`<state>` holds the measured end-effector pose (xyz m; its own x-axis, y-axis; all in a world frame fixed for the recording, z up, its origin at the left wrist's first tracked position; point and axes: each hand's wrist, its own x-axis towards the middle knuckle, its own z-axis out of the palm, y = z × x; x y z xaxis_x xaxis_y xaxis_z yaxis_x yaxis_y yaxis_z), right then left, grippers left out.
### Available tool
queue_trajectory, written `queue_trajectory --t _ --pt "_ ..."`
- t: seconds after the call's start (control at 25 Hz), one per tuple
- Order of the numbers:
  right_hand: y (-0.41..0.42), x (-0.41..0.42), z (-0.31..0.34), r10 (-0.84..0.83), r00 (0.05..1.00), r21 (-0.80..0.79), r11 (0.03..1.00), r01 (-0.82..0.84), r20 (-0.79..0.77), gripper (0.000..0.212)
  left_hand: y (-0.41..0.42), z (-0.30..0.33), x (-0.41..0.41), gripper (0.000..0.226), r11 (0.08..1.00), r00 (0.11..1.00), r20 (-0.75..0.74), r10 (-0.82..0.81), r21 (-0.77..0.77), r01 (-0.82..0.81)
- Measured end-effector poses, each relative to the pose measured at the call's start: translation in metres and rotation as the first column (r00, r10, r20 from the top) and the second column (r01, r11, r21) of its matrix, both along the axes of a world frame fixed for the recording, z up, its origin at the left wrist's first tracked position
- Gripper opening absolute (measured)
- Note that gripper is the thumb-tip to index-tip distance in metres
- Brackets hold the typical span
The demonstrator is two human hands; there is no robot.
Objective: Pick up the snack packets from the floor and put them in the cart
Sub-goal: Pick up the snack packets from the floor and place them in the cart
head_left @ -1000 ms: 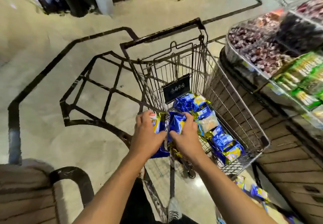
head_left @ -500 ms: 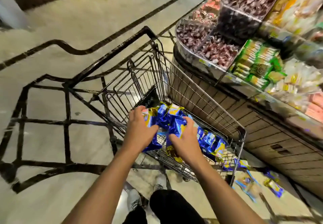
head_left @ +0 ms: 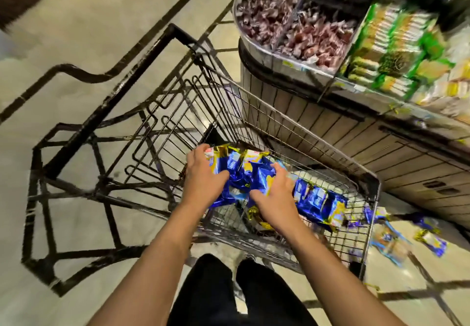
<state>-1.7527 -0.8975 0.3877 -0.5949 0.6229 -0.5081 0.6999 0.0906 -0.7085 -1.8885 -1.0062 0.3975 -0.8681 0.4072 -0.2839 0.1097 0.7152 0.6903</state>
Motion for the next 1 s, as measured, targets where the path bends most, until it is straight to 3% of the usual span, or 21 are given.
queue_trajectory --t 0.16,0.72,1.0 --pt "0.032 -0.019 -0.026 -0.130 0.990 -0.035 0.991 0.132 0.048 0.084 0.027 -0.024 -0.029 0.077 0.998 0.999 0.000 -0.048 -0.028 0.048" --pt "0.096 -0.072 -0.172 -0.285 0.925 -0.010 0.955 0.297 0.252 0.094 0.118 -0.186 -0.091 0.087 0.933 0.940 0.158 -0.303 -0.153 0.326" --pt "0.104 -0.082 -0.218 -0.199 0.916 0.025 0.979 0.203 0.348 0.098 0.131 -0.242 -0.109 0.089 0.907 0.917 0.172 -0.360 -0.165 0.387"
